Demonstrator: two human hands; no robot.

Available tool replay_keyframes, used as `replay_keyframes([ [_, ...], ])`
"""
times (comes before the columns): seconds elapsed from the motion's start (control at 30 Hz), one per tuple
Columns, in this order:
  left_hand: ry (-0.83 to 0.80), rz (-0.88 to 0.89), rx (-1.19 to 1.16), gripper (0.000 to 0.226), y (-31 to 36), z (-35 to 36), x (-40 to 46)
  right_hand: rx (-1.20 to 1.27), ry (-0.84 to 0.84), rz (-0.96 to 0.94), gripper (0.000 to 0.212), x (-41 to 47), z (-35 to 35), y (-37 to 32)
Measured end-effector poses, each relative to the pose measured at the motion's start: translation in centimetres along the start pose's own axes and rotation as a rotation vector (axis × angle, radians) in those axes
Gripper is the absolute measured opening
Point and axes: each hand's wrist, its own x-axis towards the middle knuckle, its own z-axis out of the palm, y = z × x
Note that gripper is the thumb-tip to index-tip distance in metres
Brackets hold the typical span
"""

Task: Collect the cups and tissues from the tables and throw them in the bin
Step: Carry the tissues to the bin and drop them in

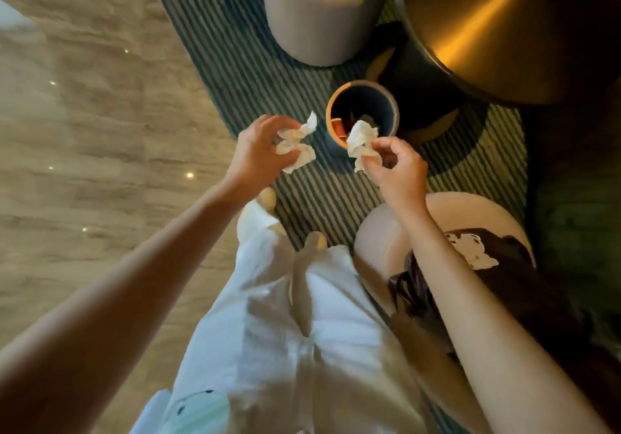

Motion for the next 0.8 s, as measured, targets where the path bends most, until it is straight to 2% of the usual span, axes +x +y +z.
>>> replay_keyframes([
  [0.23,-0.294,0.047,0.042,0.040,-3.0,3.4,14.3,0.020,0.255,0.188,0.018,6.1,2.8,2.5],
  [0.4,-0.428,0.007,0.071,0.041,-6.4,8.9,21.0,0.066,0.344,0.375,0.018,8.0,7.5,7.6],
  [0.67,-0.546,-0.109,0.109,0.044,-13.0,21.0,27.2,0.148,0.458,0.521,0.023,13.3,13.8,16.0],
  [0.8,-0.552,-0.118,0.112,0.047,-16.3,25.6,29.8,0.180,0.488,0.555,0.024,16.3,15.3,20.3],
])
